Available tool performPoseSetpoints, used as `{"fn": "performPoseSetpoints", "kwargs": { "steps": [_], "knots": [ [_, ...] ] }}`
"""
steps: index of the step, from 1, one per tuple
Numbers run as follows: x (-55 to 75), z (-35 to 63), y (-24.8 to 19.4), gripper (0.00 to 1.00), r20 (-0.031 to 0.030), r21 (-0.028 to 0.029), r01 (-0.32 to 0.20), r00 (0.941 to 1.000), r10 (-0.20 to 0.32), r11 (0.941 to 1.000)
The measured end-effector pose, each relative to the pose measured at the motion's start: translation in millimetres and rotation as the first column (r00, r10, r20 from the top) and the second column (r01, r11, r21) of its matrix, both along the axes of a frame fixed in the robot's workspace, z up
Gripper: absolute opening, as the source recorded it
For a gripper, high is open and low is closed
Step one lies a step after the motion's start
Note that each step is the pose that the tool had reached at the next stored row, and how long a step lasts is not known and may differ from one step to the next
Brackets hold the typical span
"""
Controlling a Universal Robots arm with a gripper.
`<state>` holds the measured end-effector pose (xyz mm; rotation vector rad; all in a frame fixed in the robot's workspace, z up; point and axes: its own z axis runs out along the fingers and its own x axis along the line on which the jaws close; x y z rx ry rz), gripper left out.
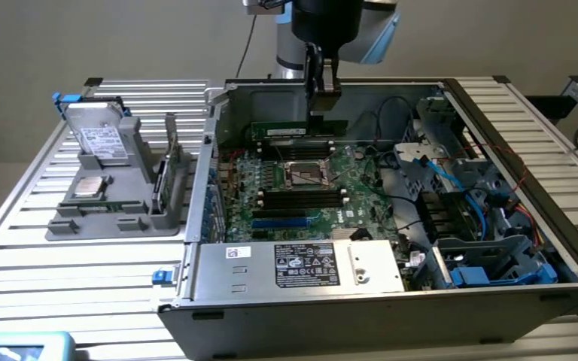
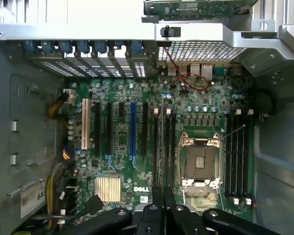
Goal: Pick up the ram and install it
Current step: 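Pick up the ram and move it above insertion slot, then insert the ram into the slot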
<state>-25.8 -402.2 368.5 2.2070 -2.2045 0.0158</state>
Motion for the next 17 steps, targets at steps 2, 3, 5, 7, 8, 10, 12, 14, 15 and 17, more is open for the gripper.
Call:
{"fn": "performPoseSetpoints", "kwargs": {
  "steps": [2,3,5,7,8,10,12,14,15,17],
  "knots": [
    [0.1,-2.7,6.1,0.12,-0.0001,-0.0019,0.000,1.0000,0.000,1.0000],
    [0.1,-4.2,9.1,0.12,0.0000,-0.0027,0.000,1.0000,0.000,1.0000],
    [0.2,-7.5,14.9,0.12,-0.0001,-0.0033,0.000,1.0000,0.000,1.0000],
    [0.8,-11.1,20.3,0.12,0.0000,-0.0034,0.000,1.0000,0.000,1.0000],
    [1.6,-12.9,22.2,0.12,-0.0001,-0.0034,0.000,1.0000,0.000,1.0000],
    [3.8,-16.5,24.3,0.12,-0.0001,-0.0035,0.002,1.0000,-0.002,1.0000],
    [5.2,-20.3,26.7,0.12,-0.0001,-0.0034,0.003,1.0000,-0.003,1.0000],
    [6.0,-23.3,28.2,0.12,-0.0001,-0.0046,0.003,1.0000,-0.003,1.0000],
    [6.1,-24.4,28.8,0.12,-0.0001,-0.0064,0.004,1.0000,-0.004,1.0000],
    [6.1,-26.2,29.7,0.12,0.0000,-0.0116,0.004,1.0000,-0.004,0.9999]
  ]
}}
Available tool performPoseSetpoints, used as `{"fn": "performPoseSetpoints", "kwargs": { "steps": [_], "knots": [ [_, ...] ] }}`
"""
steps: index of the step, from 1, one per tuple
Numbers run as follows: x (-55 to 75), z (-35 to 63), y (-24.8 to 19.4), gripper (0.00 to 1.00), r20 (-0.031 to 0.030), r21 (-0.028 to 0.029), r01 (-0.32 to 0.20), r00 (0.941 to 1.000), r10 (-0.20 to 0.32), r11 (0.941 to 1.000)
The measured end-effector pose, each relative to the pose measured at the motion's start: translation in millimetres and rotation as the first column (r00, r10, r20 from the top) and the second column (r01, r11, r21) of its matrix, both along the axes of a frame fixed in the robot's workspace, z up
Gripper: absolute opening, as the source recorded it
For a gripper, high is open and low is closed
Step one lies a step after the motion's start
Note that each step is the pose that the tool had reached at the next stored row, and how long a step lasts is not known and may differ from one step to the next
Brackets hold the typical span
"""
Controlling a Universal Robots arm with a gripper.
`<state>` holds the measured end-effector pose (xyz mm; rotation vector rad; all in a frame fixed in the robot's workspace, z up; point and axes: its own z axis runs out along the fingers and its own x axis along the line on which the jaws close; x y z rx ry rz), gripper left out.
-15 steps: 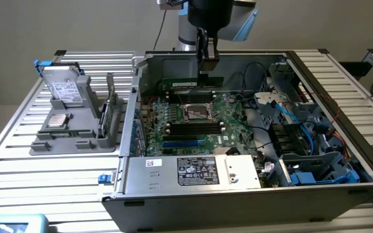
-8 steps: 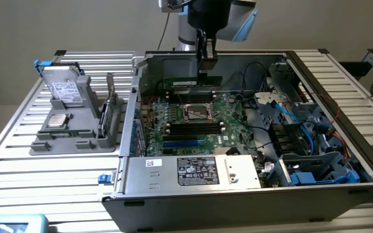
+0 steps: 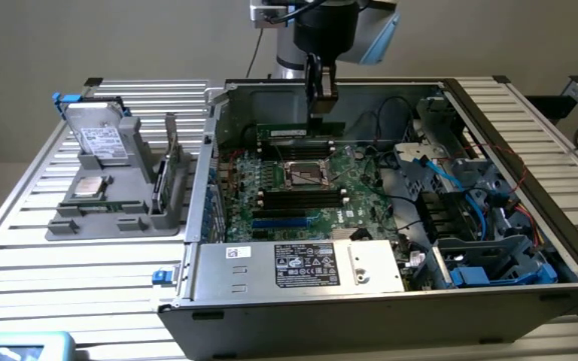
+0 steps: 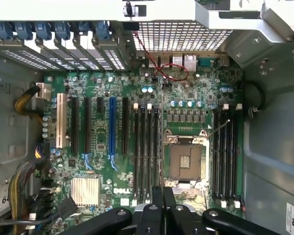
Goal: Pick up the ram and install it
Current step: 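Insert the ram into the slot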
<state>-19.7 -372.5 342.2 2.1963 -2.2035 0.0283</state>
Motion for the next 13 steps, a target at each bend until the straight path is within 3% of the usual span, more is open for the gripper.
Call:
{"fn": "performPoseSetpoints", "kwargs": {
  "steps": [3,5,13],
  "knots": [
    [0.0,-2.4,0.2,0.12,0.0001,-0.0126,0.002,1.0000,-0.002,0.9999],
    [0.0,-4.9,0.2,0.12,-0.0001,-0.0165,0.004,1.0000,-0.004,0.9999],
    [0.2,-18.2,-3.1,0.12,0.0000,-0.0175,0.019,0.9998,-0.019,0.9997]
  ]
}}
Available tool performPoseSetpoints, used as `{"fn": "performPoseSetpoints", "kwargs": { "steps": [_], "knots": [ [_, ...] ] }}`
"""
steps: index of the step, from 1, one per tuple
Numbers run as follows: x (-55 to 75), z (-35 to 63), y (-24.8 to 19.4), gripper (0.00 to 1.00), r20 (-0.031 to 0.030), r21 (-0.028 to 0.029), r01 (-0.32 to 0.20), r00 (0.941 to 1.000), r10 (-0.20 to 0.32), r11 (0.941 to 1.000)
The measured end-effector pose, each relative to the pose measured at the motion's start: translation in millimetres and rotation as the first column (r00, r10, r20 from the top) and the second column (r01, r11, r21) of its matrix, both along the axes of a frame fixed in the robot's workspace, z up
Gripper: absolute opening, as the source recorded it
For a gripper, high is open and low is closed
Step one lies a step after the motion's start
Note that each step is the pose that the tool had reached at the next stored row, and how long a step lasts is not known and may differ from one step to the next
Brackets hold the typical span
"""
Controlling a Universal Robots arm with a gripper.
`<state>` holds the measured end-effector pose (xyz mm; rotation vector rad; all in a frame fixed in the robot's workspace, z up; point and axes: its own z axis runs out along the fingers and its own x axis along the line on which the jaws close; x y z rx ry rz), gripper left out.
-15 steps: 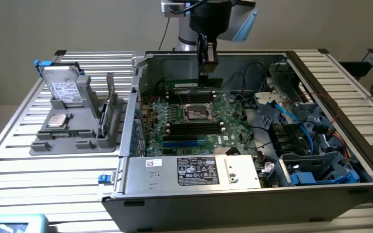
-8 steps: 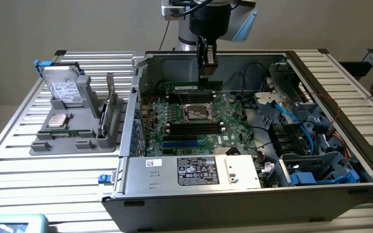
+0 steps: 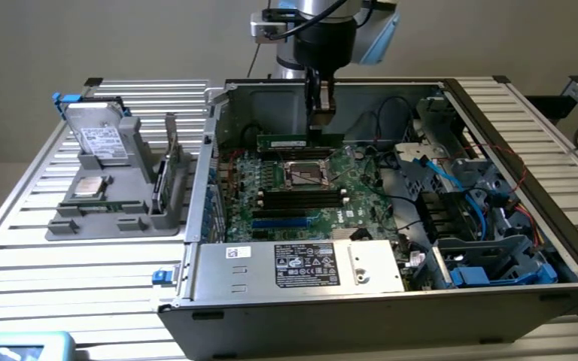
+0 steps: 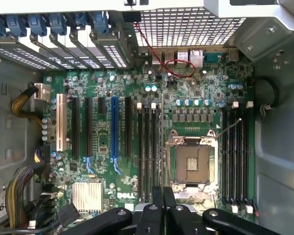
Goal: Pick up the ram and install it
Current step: 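Insert the ram into the slot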
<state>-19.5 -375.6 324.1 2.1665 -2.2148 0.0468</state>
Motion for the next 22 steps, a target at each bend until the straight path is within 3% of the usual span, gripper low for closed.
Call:
{"fn": "performPoseSetpoints", "kwargs": {
  "steps": [10,14,17,22],
  "knots": [
    [3.8,-12.6,-6.9,0.12,0.0000,-0.0005,0.005,1.0000,-0.005,1.0000],
    [4.6,-16.4,-7.0,0.12,0.0002,-0.0103,0.007,1.0000,-0.007,0.9999],
    [6.0,-18.2,-7.1,0.12,0.0007,-0.0270,0.009,1.0000,-0.009,0.9996],
    [6.8,-24.4,-7.6,0.12,0.0021,-0.0282,0.010,1.0000,-0.009,0.9996]
  ]
}}
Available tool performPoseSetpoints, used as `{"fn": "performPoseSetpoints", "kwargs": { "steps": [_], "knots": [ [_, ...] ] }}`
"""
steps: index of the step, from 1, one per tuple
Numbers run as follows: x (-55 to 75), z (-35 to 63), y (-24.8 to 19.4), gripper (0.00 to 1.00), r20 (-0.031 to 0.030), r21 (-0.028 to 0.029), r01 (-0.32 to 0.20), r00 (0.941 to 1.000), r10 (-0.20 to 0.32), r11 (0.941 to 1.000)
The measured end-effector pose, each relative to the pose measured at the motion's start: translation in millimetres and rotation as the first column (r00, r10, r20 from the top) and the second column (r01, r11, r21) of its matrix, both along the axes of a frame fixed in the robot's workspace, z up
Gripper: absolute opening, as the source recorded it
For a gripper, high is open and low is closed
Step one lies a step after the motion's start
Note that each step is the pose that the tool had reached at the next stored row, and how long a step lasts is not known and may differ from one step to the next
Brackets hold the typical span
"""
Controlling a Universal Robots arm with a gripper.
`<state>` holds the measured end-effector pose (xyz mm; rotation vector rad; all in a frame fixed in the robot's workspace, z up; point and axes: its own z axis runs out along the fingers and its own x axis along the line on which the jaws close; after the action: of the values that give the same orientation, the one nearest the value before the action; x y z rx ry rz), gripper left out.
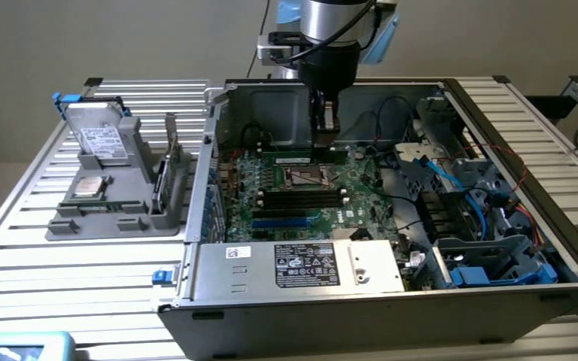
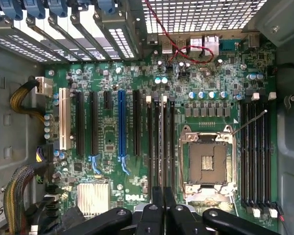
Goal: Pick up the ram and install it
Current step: 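Insert the ram into the slot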
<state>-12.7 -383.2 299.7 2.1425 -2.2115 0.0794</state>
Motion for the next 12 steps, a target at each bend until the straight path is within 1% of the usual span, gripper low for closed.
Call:
{"fn": "performPoseSetpoints", "kwargs": {
  "steps": [4,12],
  "knots": [
    [0.1,-7.2,-1.5,0.12,0.0021,0.0000,0.000,1.0000,0.000,1.0000],
    [0.0,-21.9,-4.3,0.12,0.0034,0.0000,0.000,1.0000,0.000,1.0000]
  ]
}}
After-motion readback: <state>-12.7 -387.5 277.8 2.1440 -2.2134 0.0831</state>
